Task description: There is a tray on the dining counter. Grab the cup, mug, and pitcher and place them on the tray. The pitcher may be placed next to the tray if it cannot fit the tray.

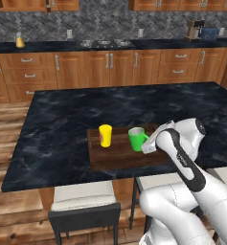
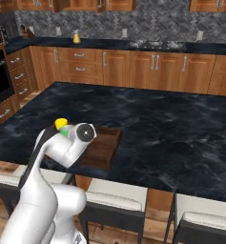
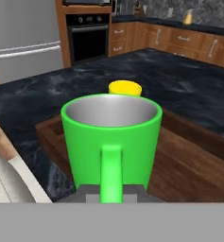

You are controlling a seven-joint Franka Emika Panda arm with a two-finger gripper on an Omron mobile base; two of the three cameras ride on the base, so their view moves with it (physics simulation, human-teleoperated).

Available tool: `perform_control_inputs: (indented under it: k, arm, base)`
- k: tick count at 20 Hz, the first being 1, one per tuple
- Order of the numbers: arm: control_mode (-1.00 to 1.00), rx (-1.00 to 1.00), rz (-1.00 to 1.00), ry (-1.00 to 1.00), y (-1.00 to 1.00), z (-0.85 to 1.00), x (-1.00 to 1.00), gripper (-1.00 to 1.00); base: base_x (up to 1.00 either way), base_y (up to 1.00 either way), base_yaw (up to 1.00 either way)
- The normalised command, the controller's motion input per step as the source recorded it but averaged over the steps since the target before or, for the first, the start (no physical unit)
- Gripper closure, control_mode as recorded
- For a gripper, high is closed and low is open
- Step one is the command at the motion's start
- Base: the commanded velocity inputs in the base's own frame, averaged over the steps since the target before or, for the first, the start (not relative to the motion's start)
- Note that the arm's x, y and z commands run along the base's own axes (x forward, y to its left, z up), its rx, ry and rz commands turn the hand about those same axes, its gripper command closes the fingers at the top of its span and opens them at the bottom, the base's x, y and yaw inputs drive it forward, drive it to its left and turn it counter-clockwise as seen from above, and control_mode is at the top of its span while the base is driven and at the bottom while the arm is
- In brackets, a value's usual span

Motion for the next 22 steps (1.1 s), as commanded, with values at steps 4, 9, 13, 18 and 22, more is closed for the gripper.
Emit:
perform_control_inputs:
  k: [4, 9, 13, 18, 22]
  arm:
    - [-1.00, 0.08, 0.12, 0.03, 0.19, -0.20, 0.59, 1.00]
    - [-1.00, 0.09, 0.10, 0.14, 0.26, -0.12, 0.46, 1.00]
    - [-1.00, 0.04, 0.09, 0.15, 0.24, -0.17, 0.40, 1.00]
    - [-1.00, 0.00, 0.05, 0.01, 0.04, -0.12, 0.24, 1.00]
    - [-1.00, 0.00, 0.05, 0.00, 0.00, -0.16, 0.10, 1.00]
  base:
    - [0.00, 0.00, 0.00]
    - [0.00, 0.00, 0.00]
    - [0.00, 0.00, 0.00]
    - [0.00, 0.00, 0.00]
    - [0.00, 0.00, 0.00]
